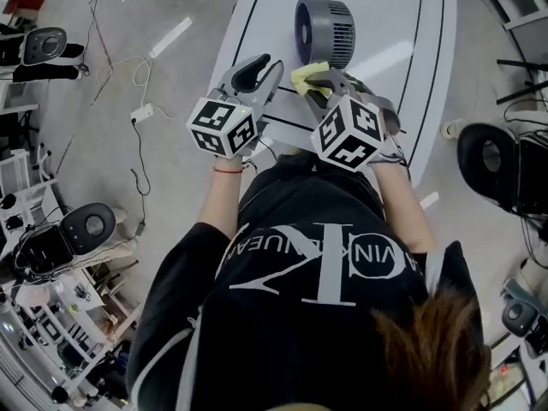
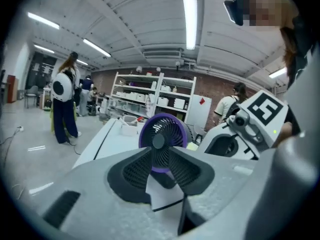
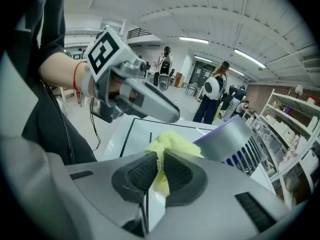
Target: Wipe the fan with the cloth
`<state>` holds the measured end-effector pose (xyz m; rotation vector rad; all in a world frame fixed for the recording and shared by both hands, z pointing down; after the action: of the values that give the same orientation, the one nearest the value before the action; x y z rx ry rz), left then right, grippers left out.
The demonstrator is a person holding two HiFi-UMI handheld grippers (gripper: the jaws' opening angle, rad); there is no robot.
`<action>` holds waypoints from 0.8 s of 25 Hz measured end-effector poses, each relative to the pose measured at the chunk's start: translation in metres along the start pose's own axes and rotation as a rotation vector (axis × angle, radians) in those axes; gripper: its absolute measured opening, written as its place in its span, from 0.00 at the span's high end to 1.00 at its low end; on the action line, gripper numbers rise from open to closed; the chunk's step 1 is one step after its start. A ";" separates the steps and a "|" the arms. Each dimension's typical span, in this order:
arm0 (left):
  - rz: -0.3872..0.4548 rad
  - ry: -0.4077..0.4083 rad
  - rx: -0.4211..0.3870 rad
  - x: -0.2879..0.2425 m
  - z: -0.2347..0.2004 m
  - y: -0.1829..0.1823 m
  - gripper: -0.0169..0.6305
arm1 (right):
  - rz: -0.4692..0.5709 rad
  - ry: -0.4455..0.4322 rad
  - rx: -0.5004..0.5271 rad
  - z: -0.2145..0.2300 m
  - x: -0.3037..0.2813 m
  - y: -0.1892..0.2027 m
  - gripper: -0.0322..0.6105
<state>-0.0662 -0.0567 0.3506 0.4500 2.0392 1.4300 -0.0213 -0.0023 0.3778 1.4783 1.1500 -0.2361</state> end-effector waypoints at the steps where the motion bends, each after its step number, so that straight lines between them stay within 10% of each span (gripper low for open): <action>1: -0.036 0.040 -0.010 -0.005 0.004 0.007 0.80 | 0.011 -0.008 -0.023 -0.002 0.004 0.000 0.90; 11: -0.306 0.335 -0.318 -0.032 0.052 0.075 0.83 | -0.045 0.032 -0.240 -0.019 0.042 0.041 0.90; 20: -0.355 0.233 -0.470 -0.069 0.068 0.108 0.87 | -0.089 0.077 -0.410 -0.025 0.064 0.077 0.90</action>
<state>0.0230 -0.0087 0.4539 -0.2723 1.7506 1.7166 0.0564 0.0644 0.3896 1.0835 1.2418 -0.0006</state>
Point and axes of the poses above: the fingertips, and each gripper's own axes: x backward along the fingers, z to its right, y out of its underside, the point moved 1 cm from there along x, backward along the fingers, and after that the axes turned 1 degree about x, right-handed, at the moved point
